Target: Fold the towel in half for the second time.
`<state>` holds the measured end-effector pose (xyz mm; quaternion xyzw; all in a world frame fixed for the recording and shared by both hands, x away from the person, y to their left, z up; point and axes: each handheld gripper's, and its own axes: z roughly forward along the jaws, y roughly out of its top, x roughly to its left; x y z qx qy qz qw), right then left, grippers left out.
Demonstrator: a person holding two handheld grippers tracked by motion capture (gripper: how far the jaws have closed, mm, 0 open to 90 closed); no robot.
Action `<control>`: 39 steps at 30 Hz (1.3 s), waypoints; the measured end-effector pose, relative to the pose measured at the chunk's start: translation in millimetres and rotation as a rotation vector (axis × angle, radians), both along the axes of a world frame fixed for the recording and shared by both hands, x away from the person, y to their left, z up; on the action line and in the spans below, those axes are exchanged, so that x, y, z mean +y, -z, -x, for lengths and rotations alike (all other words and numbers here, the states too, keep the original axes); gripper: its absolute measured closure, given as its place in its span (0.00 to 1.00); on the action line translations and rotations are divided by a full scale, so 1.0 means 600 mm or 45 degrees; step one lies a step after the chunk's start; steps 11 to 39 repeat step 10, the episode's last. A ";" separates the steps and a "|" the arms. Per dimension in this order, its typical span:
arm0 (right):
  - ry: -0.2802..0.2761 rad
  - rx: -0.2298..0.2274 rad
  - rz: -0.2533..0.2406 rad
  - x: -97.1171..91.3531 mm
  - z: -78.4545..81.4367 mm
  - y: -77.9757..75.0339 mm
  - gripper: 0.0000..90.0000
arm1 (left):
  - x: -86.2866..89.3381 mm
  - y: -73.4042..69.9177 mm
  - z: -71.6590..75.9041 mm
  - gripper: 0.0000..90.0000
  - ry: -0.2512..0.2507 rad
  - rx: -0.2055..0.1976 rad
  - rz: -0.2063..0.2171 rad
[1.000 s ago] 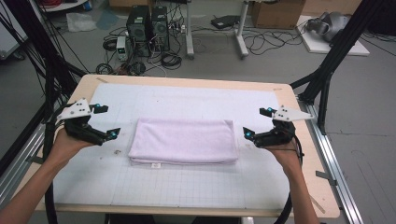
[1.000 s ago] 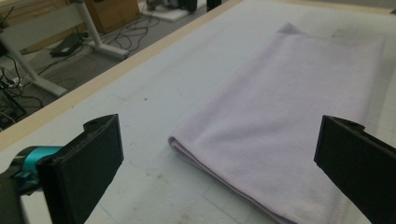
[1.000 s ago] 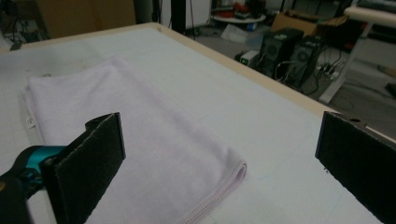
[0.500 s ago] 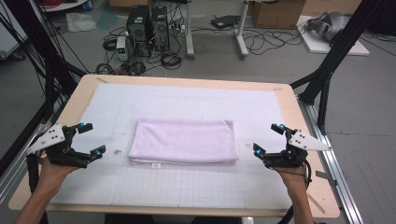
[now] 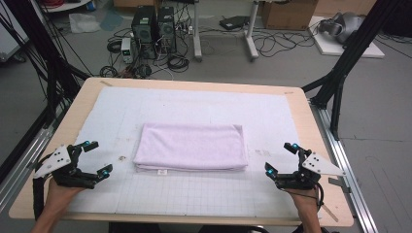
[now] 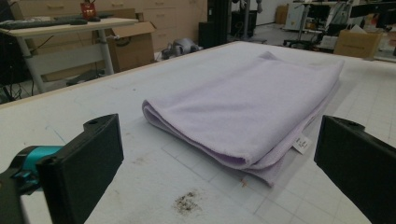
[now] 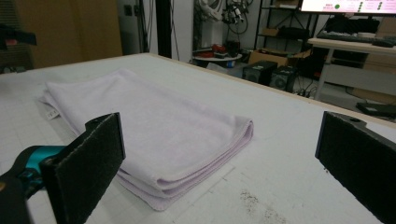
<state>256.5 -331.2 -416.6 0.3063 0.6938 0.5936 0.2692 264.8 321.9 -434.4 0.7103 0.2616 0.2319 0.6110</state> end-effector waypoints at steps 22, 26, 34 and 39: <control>0.013 -0.003 0.004 0.001 0.006 0.011 0.01 | 0.008 0.002 0.003 0.02 -0.021 -0.009 0.011; 0.013 -0.003 0.004 0.001 0.006 0.011 0.01 | 0.008 0.002 0.003 0.02 -0.021 -0.009 0.011; 0.013 -0.003 0.004 0.001 0.006 0.011 0.01 | 0.008 0.002 0.003 0.02 -0.021 -0.009 0.011; 0.013 -0.003 0.004 0.001 0.006 0.011 0.01 | 0.008 0.002 0.003 0.02 -0.021 -0.009 0.011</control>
